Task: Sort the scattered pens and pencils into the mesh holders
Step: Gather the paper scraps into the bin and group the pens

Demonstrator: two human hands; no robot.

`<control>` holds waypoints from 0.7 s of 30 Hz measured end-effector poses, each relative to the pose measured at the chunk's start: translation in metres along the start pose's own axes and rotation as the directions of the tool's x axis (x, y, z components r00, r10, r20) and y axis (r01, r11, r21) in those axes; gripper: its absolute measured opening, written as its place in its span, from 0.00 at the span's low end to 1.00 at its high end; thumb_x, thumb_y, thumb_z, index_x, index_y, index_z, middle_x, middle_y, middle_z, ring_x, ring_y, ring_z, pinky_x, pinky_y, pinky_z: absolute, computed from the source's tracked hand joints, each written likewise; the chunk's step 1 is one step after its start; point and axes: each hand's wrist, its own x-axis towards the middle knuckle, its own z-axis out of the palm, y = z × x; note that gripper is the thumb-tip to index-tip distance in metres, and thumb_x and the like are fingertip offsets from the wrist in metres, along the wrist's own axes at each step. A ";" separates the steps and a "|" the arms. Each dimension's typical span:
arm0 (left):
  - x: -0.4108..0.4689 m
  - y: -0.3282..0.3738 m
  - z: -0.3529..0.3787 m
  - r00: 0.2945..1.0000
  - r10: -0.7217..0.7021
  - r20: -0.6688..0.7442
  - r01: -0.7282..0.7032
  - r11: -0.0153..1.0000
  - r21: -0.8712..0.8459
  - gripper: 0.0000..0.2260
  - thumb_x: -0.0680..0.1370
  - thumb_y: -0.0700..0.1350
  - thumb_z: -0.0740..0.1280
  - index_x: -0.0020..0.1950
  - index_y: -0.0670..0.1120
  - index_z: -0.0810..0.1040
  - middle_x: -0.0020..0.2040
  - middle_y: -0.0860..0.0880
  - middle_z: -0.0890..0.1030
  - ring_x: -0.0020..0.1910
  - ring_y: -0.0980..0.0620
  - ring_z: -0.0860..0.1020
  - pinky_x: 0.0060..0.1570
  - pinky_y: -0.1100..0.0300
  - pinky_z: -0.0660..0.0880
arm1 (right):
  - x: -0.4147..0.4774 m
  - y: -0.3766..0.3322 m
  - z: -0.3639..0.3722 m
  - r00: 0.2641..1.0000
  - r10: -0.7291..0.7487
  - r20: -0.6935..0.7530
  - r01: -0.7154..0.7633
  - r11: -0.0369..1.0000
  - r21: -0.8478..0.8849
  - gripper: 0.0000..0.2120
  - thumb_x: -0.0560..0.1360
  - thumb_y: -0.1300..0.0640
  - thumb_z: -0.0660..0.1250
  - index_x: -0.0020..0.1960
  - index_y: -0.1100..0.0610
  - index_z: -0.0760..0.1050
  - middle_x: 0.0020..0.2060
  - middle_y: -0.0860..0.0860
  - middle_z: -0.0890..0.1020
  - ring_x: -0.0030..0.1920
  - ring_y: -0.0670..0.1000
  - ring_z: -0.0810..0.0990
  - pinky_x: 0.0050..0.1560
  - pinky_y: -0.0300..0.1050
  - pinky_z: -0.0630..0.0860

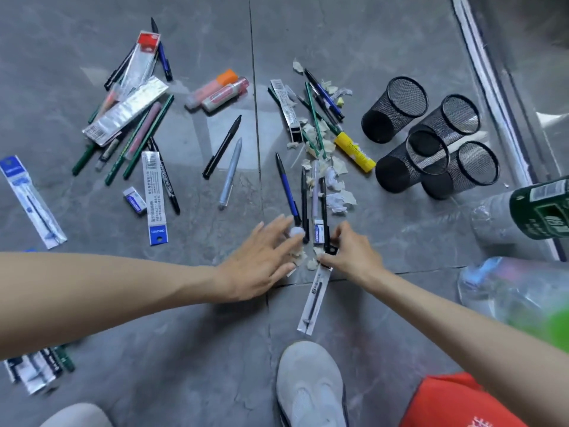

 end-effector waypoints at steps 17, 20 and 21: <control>0.004 0.002 -0.008 0.947 0.298 0.121 -0.321 0.892 0.317 0.23 0.80 0.59 0.45 0.67 0.52 0.70 0.77 0.44 0.55 0.77 0.46 0.44 0.72 0.46 0.36 | 0.007 0.021 -0.008 0.999 -0.011 0.043 0.005 0.993 0.121 0.11 0.68 0.51 0.74 0.37 0.51 0.72 0.32 0.45 0.78 0.37 0.49 0.77 0.43 0.47 0.75; -0.011 -0.012 -0.020 0.926 0.360 0.117 -0.377 0.853 0.361 0.18 0.81 0.54 0.50 0.61 0.47 0.71 0.72 0.42 0.65 0.75 0.45 0.56 0.73 0.47 0.44 | 0.007 0.019 -0.006 1.000 -0.001 0.025 -0.001 0.998 0.070 0.08 0.70 0.59 0.70 0.36 0.52 0.73 0.34 0.47 0.79 0.43 0.52 0.80 0.45 0.49 0.77; -0.012 -0.014 -0.024 0.923 0.372 0.102 -0.383 0.855 0.348 0.15 0.81 0.53 0.51 0.59 0.46 0.70 0.70 0.42 0.67 0.74 0.44 0.60 0.72 0.48 0.46 | 0.008 0.018 -0.007 1.000 0.006 -0.005 -0.006 0.998 0.060 0.08 0.70 0.60 0.69 0.36 0.52 0.73 0.35 0.47 0.79 0.44 0.53 0.80 0.45 0.49 0.77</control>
